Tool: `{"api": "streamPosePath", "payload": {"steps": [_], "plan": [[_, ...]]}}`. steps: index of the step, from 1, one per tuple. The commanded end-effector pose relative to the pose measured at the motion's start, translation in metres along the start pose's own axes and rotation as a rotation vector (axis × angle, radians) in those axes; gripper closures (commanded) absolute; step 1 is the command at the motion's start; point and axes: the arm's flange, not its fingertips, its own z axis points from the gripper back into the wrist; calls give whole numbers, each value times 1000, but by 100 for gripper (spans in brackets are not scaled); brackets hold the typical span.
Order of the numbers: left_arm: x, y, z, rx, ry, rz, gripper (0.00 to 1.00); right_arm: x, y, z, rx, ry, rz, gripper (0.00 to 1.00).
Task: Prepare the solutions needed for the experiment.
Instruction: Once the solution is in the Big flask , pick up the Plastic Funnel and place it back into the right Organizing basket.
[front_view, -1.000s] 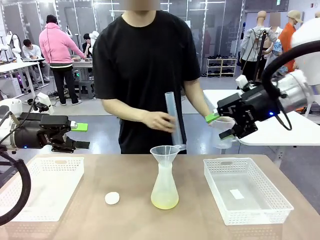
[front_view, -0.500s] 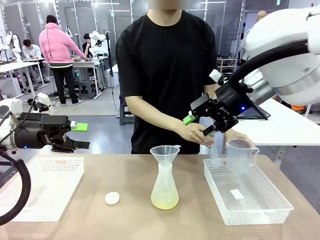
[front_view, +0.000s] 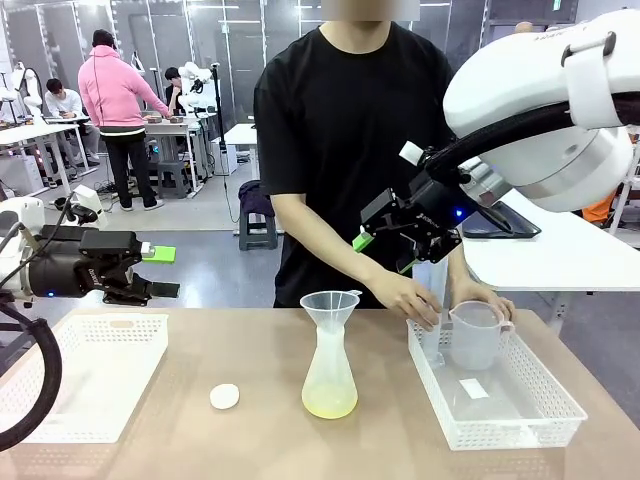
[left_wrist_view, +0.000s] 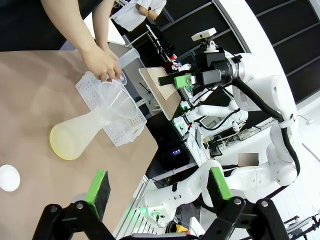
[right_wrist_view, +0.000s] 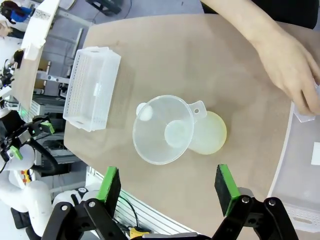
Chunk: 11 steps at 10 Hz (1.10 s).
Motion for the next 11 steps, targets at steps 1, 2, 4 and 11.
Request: {"api": "streamPosePath", "payload": {"steps": [1,2,4,11], "plan": [[-1,-3,0,1,13,6,0,-2,-1,3,16,-2,14,5],[-1,-3,0,1,13,6,0,-2,-1,3,16,-2,14,5],[-1,-3,0,1,13,6,0,-2,-1,3,16,-2,14,5],[-1,-3,0,1,13,6,0,28,20,-44,-250,193,-217,5]]}}
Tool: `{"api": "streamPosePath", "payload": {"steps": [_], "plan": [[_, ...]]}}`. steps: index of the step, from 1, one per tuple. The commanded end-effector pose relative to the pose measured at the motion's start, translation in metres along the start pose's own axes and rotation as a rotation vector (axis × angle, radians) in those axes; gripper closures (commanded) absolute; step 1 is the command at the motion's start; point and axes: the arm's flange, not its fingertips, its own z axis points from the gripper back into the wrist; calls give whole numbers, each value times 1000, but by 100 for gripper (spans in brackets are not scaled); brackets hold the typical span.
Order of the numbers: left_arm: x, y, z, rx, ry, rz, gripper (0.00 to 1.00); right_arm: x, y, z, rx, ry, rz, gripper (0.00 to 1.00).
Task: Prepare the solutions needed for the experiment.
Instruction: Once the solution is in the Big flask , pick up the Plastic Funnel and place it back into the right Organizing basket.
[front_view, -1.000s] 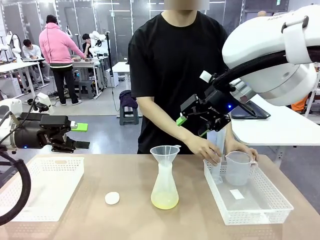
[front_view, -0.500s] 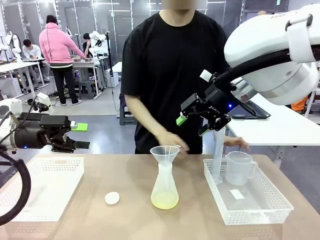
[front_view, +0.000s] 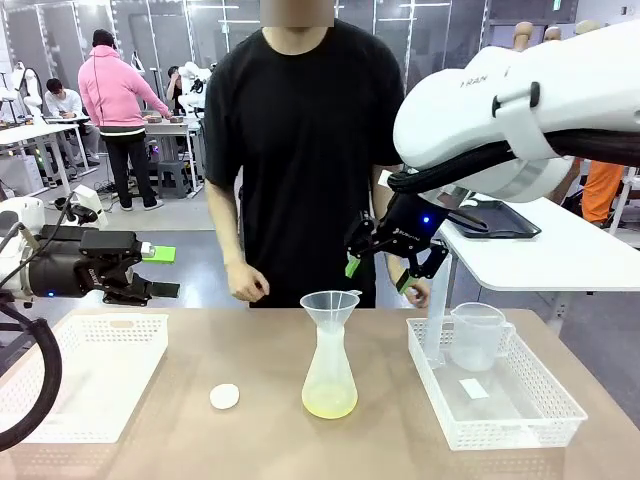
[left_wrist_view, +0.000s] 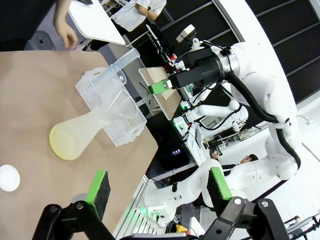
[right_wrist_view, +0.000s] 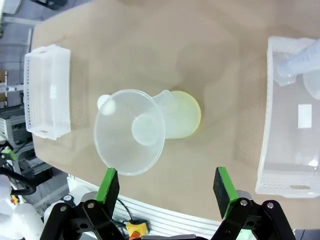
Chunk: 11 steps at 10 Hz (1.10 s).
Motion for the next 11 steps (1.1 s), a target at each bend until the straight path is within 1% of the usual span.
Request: {"api": "streamPosePath", "payload": {"steps": [1,7,11], "plan": [[-1,-3,0,1,13,5,0,15,8,-2,-10,83,-59,5],[-1,-3,0,1,13,5,0,24,12,-25,-79,100,-122,5],[-1,-3,0,1,13,5,0,28,14,-49,-79,124,-156,5]]}}
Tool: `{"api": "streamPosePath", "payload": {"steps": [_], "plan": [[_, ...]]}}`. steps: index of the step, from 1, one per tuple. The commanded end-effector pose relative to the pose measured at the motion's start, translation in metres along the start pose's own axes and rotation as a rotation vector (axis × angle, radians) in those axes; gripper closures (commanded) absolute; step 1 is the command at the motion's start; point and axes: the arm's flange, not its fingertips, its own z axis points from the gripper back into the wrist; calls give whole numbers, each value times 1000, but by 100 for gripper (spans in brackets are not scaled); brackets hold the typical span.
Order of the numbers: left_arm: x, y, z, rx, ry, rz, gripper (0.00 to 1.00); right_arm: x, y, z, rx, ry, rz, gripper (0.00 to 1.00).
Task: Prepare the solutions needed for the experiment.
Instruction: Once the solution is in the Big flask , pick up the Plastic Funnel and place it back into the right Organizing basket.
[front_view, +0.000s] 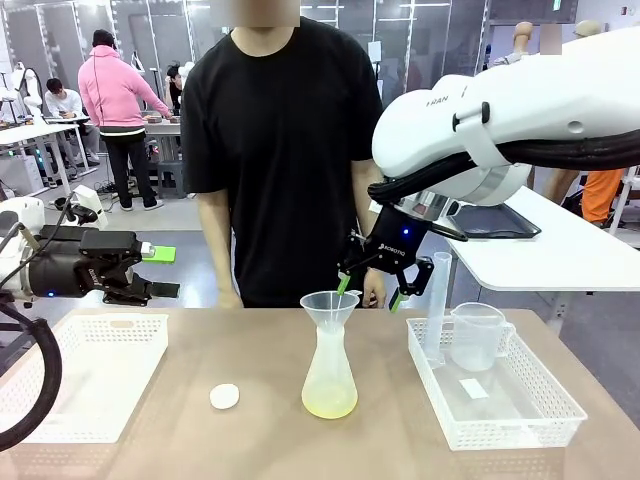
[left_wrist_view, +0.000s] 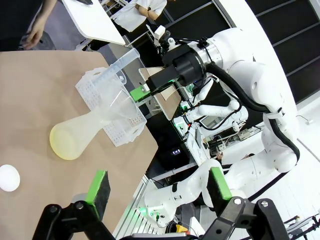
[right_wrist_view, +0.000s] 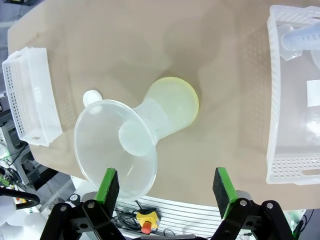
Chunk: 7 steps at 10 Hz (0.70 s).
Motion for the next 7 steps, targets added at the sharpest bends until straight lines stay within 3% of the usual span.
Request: {"api": "streamPosePath", "payload": {"steps": [1,6,7], "plan": [[-1,-3,0,1,13,5,0,8,13,-10,-22,-6,-41,5],[-1,-3,0,1,13,5,0,12,17,-28,-24,52,-73,5],[-1,-3,0,1,13,5,0,11,16,-29,-25,51,-70,11]]}}
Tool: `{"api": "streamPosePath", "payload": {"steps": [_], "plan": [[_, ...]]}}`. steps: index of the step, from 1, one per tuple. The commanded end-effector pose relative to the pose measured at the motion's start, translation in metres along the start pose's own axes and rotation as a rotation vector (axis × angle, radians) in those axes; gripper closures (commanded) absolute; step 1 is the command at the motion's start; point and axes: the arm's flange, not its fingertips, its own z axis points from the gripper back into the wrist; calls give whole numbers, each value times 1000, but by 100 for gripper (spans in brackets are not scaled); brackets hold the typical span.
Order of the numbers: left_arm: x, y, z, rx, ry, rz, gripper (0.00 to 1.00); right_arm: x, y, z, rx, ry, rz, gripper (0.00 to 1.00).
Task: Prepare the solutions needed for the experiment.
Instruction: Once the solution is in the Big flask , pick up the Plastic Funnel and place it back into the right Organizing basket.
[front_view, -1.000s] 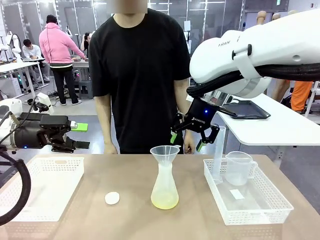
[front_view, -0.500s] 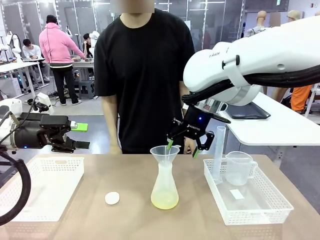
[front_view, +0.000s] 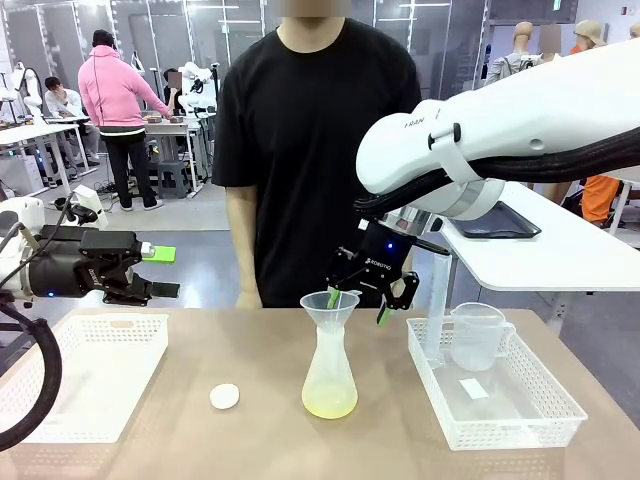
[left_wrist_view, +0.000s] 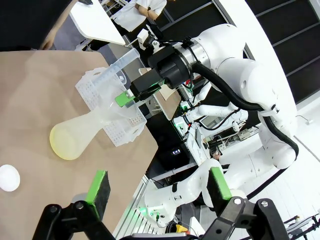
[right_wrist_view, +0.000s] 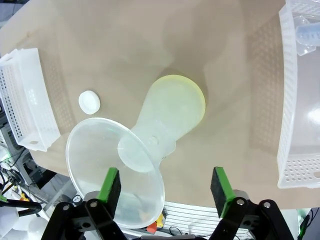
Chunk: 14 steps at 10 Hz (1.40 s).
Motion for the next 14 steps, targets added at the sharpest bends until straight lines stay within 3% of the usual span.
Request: {"api": "streamPosePath", "payload": {"steps": [1,2,9,14], "plan": [[-1,-3,0,1,13,5,0,0,8,3,-13,0,-49,23],[-1,-3,0,1,13,5,0,-2,8,4,-13,5,-54,29],[-1,-3,0,1,13,5,0,-3,7,-3,-16,33,-79,98],[-1,-3,0,1,13,5,0,-4,7,-10,10,40,-81,100]]}}
